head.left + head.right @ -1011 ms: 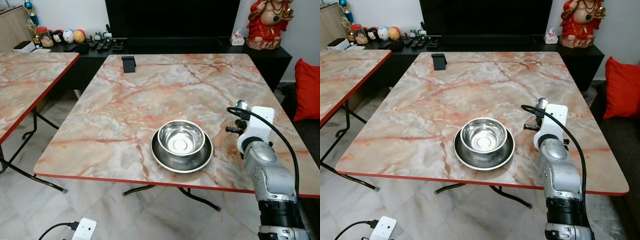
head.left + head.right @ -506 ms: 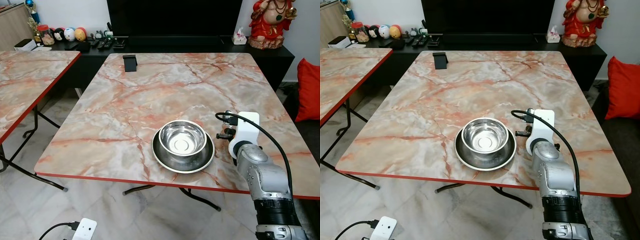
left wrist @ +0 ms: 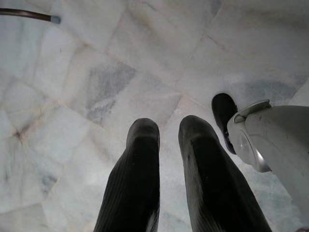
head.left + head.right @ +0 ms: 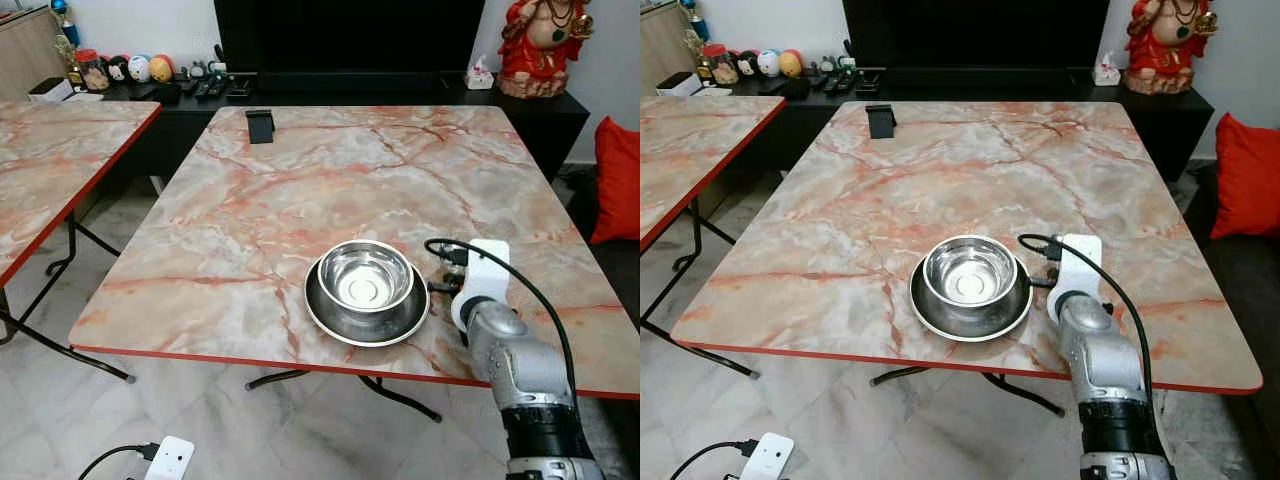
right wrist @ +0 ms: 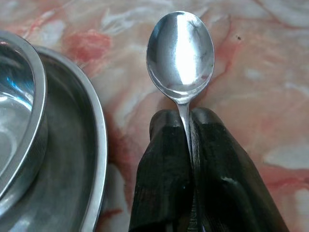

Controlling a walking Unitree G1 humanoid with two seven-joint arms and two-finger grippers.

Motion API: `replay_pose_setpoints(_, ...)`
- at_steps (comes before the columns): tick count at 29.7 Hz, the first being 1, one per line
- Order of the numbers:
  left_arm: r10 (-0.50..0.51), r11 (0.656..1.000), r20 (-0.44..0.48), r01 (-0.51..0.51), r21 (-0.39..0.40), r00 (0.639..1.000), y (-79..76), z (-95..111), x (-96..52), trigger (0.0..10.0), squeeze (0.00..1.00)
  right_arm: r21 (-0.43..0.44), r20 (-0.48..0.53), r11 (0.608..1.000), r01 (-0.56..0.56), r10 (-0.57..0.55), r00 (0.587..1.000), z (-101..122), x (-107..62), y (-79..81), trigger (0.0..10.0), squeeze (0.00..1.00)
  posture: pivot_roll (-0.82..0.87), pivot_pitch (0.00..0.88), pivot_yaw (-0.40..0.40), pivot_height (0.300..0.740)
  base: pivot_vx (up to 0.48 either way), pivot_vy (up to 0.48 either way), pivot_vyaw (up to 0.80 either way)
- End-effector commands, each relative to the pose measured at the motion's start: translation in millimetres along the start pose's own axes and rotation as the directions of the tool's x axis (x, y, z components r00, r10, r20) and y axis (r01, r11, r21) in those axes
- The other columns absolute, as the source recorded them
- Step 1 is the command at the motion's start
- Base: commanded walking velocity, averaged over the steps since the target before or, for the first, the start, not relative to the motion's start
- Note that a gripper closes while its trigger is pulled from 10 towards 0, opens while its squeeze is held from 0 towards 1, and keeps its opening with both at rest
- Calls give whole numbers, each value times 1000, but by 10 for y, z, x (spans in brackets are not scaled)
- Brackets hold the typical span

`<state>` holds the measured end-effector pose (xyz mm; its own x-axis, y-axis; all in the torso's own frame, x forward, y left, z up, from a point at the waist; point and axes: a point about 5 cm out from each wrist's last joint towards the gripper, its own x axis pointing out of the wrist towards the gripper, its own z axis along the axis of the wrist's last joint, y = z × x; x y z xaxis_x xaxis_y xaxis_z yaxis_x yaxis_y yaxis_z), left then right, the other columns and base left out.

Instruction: Setting the table

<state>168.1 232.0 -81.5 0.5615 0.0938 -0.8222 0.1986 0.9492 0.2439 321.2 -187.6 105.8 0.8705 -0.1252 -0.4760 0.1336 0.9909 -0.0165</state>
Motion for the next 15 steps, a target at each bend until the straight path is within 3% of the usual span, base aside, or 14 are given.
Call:
replay_pose_setpoints(1,3,1000,-12,-3,28,1000,33,-30,-8,10000,0,-3,-10,1000,-10,10,1000,-37,5,34,10000,0,-31,0,41,740,0,0,0)
replay_pose_setpoints(15,2,1000,-11,-2,30,1000,34,-32,-9,10000,0,-65,-1,997,-29,29,1000,-115,14,45,10000,0,-29,0,38,740,0,0,0)
